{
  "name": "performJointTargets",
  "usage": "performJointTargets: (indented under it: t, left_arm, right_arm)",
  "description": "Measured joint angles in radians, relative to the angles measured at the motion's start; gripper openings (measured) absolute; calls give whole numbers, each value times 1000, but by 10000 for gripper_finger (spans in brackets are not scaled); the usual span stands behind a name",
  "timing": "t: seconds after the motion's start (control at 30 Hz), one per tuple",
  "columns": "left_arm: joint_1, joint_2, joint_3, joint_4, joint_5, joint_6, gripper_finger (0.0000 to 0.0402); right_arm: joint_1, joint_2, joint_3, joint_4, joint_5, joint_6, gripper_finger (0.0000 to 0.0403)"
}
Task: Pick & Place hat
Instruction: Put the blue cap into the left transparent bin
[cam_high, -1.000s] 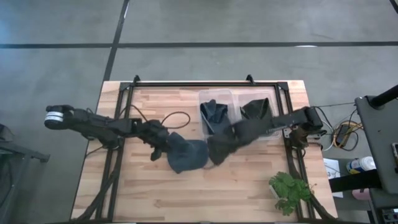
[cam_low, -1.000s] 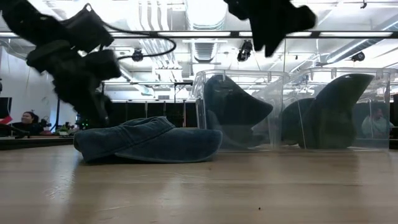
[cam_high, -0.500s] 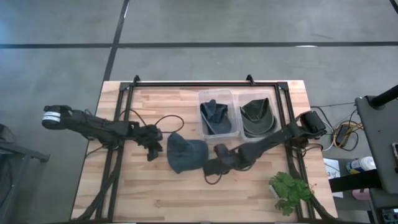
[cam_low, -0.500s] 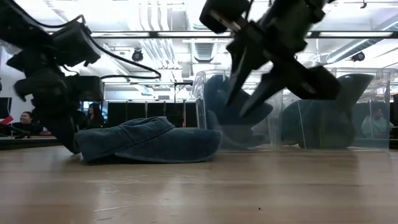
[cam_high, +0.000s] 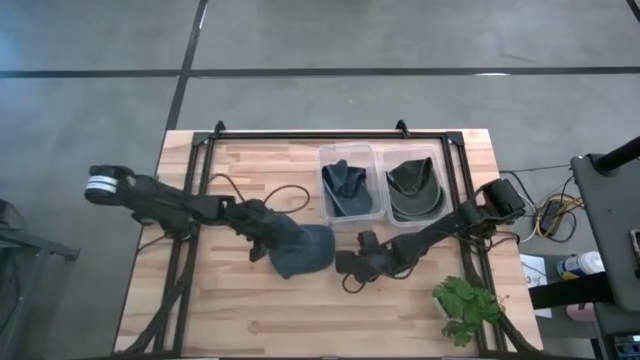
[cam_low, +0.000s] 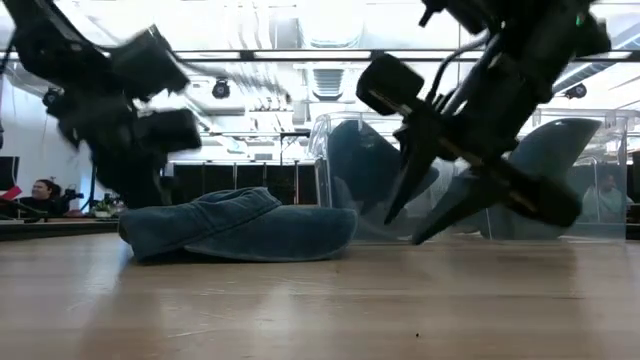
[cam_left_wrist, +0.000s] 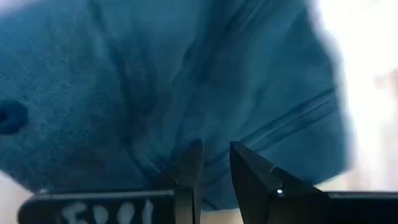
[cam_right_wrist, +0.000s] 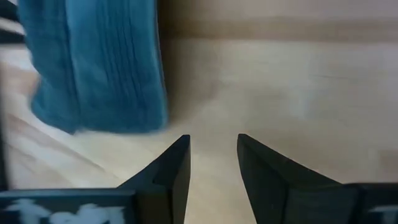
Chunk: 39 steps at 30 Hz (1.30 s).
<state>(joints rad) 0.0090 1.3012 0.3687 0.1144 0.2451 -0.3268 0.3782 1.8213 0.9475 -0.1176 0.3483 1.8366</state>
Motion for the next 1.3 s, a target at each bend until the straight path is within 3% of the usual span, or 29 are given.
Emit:
performJointTargets:
  t: [0.27,0.5,0.67,0.93,1.17,1.3]
  left_arm:
    - [-1,215,25,43,74,48,73]
    - [-2,273,85,70,84,98,73]
    - [-2,292,149,73,81,132,73]
    - [-2,340,218,72,78,142,73]
    - [0,232,261,-1,60,106,73]
    - [0,67,303,-231,62,110,73]
  right_arm:
    - [-24,1,-121,291,156,-61,128]
    - [-43,22,-121,353,120,-169,143]
    - [-53,49,-119,508,97,-267,145]
    - [-56,52,-119,629,-53,-403,118]
    - [-58,-35,-85,643,-195,-635,20]
    - [-70,-132,-45,457,-278,-767,15]
